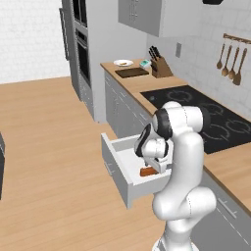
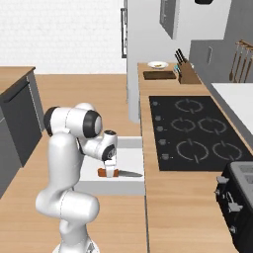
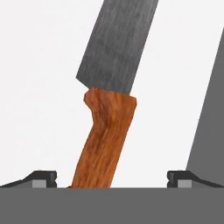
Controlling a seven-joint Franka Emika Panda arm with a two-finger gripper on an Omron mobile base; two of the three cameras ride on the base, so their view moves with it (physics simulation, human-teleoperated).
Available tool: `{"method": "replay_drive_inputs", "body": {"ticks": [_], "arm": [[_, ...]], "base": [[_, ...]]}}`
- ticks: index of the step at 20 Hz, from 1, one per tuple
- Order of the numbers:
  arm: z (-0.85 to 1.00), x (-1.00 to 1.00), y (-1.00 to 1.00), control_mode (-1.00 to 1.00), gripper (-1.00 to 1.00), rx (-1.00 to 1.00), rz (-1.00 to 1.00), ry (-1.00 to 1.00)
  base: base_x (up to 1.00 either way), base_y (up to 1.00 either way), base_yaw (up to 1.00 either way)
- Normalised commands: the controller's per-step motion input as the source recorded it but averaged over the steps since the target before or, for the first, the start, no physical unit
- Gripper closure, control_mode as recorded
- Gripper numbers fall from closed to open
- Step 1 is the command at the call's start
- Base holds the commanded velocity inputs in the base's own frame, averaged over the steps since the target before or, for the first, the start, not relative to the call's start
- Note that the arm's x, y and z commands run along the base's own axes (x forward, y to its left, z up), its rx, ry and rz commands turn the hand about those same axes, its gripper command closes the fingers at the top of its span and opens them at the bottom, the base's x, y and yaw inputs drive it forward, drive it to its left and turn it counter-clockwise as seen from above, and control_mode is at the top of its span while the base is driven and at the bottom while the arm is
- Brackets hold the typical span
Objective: Pick up the knife from the drawer and place it on the cutting board. Then place the meat from the plate to the cutting board.
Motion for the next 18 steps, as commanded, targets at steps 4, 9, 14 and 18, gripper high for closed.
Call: {"method": "replay_drive_inputs", "body": {"ticks": [4,9,14,18], "arm": [[-0.09,0.34,0.09,-1.00,-1.00,0.00,-0.01,0.00],[-0.01,0.12,0.02,-1.00,-1.00,0.00,0.00,0.00],[0.01,0.19,0.00,-1.00,-1.00,0.00,0.00,-0.02],[-0.05,0.12,0.00,-1.00,-1.00,0.00,0.00,0.00]], "base": [[0.00,0.00,0.00],[0.00,0.00,0.00],[0.00,0.00,0.00],[0.00,0.00,0.00]]}}
